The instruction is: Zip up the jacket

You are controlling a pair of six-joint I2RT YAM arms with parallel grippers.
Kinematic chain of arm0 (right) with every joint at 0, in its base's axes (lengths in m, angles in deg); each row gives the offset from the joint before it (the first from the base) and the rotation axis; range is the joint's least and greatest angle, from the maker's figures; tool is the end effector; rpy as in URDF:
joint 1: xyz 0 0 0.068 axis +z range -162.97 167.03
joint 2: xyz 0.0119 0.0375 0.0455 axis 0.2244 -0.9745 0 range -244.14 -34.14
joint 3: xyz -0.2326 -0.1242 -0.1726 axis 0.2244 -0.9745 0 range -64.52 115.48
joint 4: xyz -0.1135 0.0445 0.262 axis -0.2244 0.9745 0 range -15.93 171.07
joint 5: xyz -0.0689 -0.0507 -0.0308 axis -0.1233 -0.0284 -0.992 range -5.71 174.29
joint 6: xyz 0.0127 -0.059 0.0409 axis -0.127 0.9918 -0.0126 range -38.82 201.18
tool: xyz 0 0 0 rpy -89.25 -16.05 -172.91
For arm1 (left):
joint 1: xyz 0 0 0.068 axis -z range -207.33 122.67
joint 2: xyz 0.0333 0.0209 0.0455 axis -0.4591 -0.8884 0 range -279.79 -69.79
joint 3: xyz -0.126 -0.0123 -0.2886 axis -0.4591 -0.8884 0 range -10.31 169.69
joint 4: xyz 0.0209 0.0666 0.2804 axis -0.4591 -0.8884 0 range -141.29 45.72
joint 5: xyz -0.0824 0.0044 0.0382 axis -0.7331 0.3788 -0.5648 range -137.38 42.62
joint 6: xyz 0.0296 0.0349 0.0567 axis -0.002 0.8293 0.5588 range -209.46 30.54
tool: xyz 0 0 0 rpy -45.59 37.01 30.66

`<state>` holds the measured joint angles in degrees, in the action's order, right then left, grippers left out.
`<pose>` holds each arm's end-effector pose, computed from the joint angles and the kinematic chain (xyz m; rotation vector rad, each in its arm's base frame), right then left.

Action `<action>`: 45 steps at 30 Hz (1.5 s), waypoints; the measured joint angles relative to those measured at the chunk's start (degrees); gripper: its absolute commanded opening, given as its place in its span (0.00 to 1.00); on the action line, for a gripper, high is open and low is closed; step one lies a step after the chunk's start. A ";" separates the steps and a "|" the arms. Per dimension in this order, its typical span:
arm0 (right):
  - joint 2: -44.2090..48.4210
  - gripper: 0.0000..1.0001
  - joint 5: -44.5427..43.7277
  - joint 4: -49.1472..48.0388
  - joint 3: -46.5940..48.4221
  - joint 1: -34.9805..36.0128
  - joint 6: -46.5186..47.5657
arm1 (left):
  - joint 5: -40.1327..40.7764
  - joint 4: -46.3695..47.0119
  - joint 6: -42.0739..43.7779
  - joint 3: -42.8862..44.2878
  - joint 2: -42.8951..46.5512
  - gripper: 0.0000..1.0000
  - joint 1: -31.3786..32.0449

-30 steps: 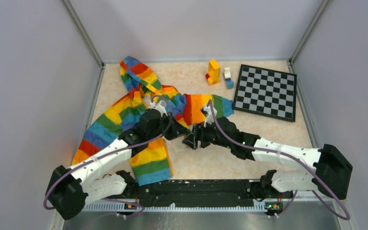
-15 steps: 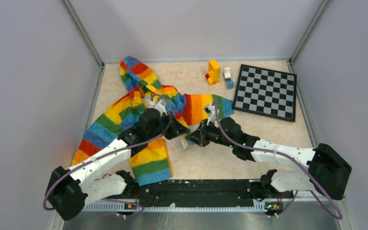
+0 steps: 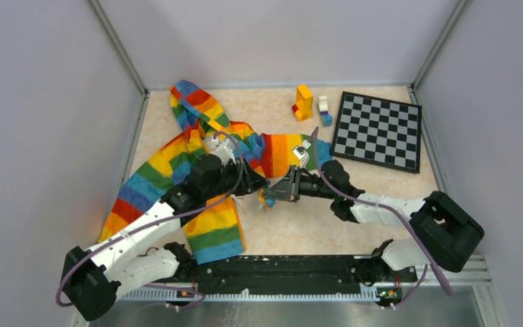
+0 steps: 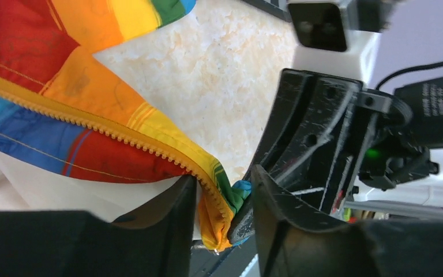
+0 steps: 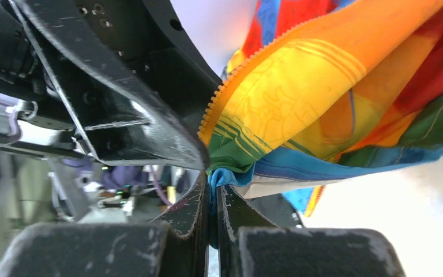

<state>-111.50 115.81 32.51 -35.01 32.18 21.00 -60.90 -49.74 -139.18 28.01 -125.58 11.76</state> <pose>0.1935 0.2393 0.2369 -0.2366 2.0219 1.7437 0.1844 -0.1681 0.2911 -0.0311 2.1784 -1.1914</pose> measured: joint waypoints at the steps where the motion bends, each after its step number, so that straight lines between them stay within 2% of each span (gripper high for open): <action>1: -0.37 0.00 0.81 -1.42 -0.42 -0.22 -2.84 | 0.04 -0.02 0.74 0.00 0.66 0.53 0.00; 3: -1.33 0.00 2.10 -4.98 -1.84 -0.59 -8.28 | 0.07 0.07 1.97 -0.04 1.95 0.63 0.00; 6: -4.33 0.00 3.74 -11.56 -4.57 -1.29 -17.11 | -0.13 0.68 3.43 -0.57 3.76 0.73 0.00; 9: -8.26 0.00 4.72 -17.00 -5.55 -1.86 -23.30 | -0.55 1.05 4.26 -1.38 5.57 0.79 0.00; 17: -18.78 0.00 5.66 -36.33 -7.10 -2.89 -35.15 | -2.12 0.39 4.63 -3.43 11.06 0.81 0.00; 20: -21.46 0.00 5.95 -40.04 -7.41 -3.61 -37.05 | -2.56 -0.50 3.91 -5.95 13.64 0.82 0.00; 24: -25.73 0.00 6.91 -42.29 -7.41 -5.07 -37.97 | -1.90 -6.51 3.96 -7.52 16.59 0.83 0.00; 27: -27.08 0.00 7.85 -42.53 -7.41 -6.75 -37.33 | -0.46 -14.45 5.01 -7.52 19.37 0.87 0.00; 28: -27.15 0.00 8.33 -42.73 -7.41 -7.39 -36.92 | -0.13 -17.38 5.29 -7.52 20.26 0.85 0.00; 31: -27.36 0.00 9.42 -43.34 -7.34 -8.50 -35.43 | -0.63 -24.94 5.35 -7.45 20.70 0.69 0.00; 33: -27.82 0.00 10.29 -43.47 -7.30 -8.66 -34.27 | -1.99 -29.53 5.20 -7.23 18.38 0.64 0.00; 39: -30.36 0.00 12.04 -44.04 -6.25 -8.66 -31.58 | -5.05 -41.09 5.81 -3.56 2.49 0.49 0.00; 45: -31.06 0.00 12.35 -44.19 -6.27 -8.68 -29.68 | -5.38 -43.56 4.61 -0.83 -9.29 0.42 0.00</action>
<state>-142.56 128.16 -11.69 -41.28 23.50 -8.68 -66.28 -93.30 -134.56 27.18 -134.87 11.76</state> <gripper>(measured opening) 0.014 0.451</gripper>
